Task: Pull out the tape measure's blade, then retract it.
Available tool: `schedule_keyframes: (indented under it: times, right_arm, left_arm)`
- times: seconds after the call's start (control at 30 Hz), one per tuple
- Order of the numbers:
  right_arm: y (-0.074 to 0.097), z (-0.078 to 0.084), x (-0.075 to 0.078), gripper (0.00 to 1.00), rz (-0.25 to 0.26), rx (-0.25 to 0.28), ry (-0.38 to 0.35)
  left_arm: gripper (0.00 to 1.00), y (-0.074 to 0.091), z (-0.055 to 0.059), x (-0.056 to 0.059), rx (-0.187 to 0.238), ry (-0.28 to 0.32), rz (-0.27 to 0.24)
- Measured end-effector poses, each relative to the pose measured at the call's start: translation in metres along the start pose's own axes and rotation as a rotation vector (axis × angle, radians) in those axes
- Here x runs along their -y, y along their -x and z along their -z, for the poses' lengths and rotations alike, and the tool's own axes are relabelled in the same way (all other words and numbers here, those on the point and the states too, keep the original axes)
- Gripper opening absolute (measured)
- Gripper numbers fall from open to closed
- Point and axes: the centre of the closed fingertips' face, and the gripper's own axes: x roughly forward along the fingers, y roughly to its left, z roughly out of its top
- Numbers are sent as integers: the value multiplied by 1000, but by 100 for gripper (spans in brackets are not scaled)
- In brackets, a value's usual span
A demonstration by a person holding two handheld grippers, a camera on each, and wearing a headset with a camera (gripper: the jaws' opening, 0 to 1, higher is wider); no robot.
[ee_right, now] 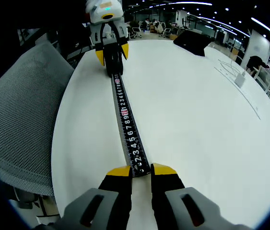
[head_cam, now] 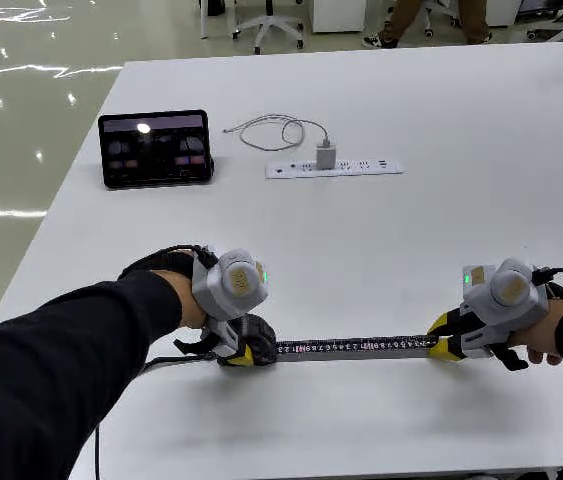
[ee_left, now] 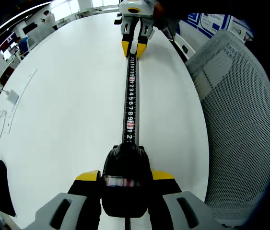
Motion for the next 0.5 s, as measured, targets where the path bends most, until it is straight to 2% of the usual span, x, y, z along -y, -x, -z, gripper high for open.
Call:
schedule_keyframes:
  times: [0.33,0.5]
  right_arm:
    - [-1,-3,-5,11,-12,-14,-12]
    - [-2,0,-1,12,-15,-36,5]
  left_arm:
    - [34,-1,-1,1,3,-7,-2]
    - [34,-1,-1,0,5,-9,-5]
